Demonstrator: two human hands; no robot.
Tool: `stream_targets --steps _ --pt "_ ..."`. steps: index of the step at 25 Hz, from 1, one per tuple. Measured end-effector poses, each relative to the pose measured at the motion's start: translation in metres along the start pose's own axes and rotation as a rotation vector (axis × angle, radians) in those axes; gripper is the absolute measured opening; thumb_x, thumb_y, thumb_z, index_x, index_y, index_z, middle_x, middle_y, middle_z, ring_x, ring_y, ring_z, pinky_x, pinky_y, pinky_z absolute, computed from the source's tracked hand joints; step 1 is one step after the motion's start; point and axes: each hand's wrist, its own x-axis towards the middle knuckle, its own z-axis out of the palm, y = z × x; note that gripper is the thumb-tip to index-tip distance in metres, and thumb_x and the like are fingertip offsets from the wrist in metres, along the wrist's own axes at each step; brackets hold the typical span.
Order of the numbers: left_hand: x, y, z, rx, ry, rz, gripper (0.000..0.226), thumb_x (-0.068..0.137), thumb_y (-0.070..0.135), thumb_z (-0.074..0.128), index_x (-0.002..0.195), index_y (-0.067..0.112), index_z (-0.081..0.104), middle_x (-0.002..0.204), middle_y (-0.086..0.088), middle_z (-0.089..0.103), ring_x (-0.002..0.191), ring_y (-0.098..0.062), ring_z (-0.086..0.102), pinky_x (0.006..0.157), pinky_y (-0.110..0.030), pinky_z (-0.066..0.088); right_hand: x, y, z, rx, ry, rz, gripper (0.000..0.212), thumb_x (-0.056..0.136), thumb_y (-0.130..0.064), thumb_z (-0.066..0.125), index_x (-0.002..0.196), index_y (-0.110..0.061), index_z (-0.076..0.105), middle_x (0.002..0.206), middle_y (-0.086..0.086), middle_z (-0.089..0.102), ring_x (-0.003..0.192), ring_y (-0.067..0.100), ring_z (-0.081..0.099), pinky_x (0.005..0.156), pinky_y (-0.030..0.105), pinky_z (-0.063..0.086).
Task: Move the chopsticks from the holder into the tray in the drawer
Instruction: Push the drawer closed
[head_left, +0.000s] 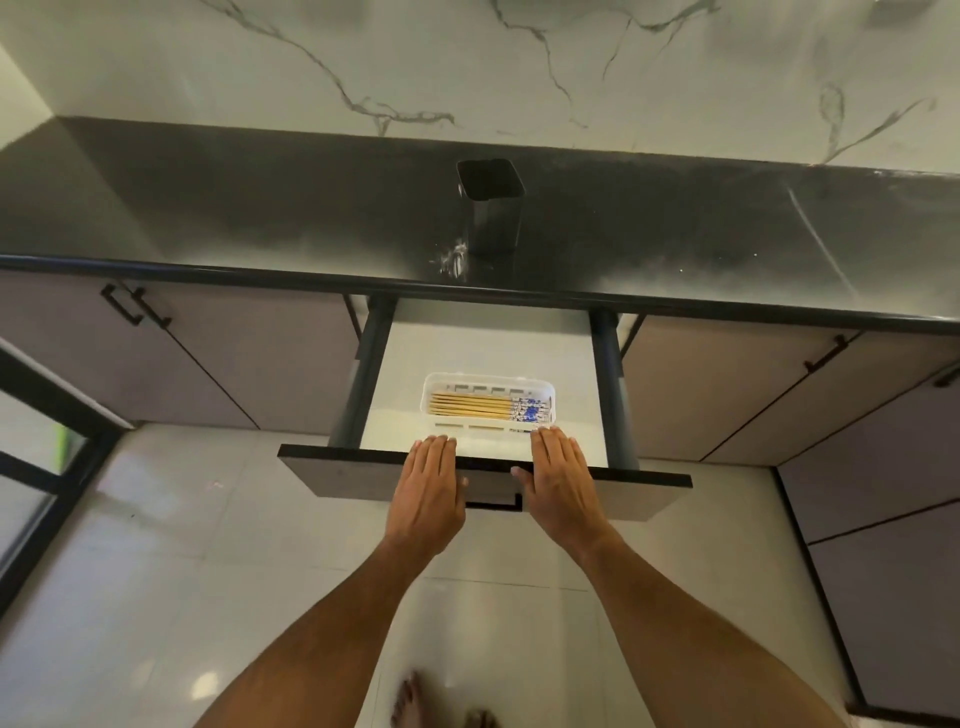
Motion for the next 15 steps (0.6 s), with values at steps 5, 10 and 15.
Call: stream_targets --steps 5,10,15 --pt "-0.037 0.002 0.004 0.06 -0.034 0.002 0.058 0.102 0.033 0.051 0.151 0.007 0.037 0.154 -0.013 0.044 0.146 -0.031 0.037 0.123 -0.044 0.021 -0.043 -0.018 0.002 -0.006 -0.007 -0.001 0.063 0.101 -0.042 0.056 0.149 -0.002 0.044 0.151 0.019 0.052 0.143 0.035 0.047 0.118 0.051 0.04" --pt "-0.067 -0.004 0.02 0.083 -0.12 0.044 0.056 0.102 0.034 0.049 0.15 0.008 0.038 0.153 -0.013 0.046 0.143 -0.033 0.041 0.122 -0.046 0.027 -0.081 -0.029 0.025 -0.031 -0.047 -0.047 0.058 0.101 -0.038 0.059 0.146 -0.004 0.05 0.146 0.018 0.057 0.137 0.036 0.054 0.116 0.047 0.042" --pt "-0.06 -0.013 0.046 0.161 -0.2 0.139 0.052 0.102 0.027 0.055 0.147 0.005 0.043 0.148 -0.015 0.052 0.138 -0.035 0.048 0.118 -0.046 0.029 -0.075 -0.036 0.055 -0.005 -0.179 -0.044 0.048 0.1 -0.028 0.064 0.141 -0.003 0.056 0.138 0.018 0.063 0.129 0.035 0.061 0.112 0.043 0.044"
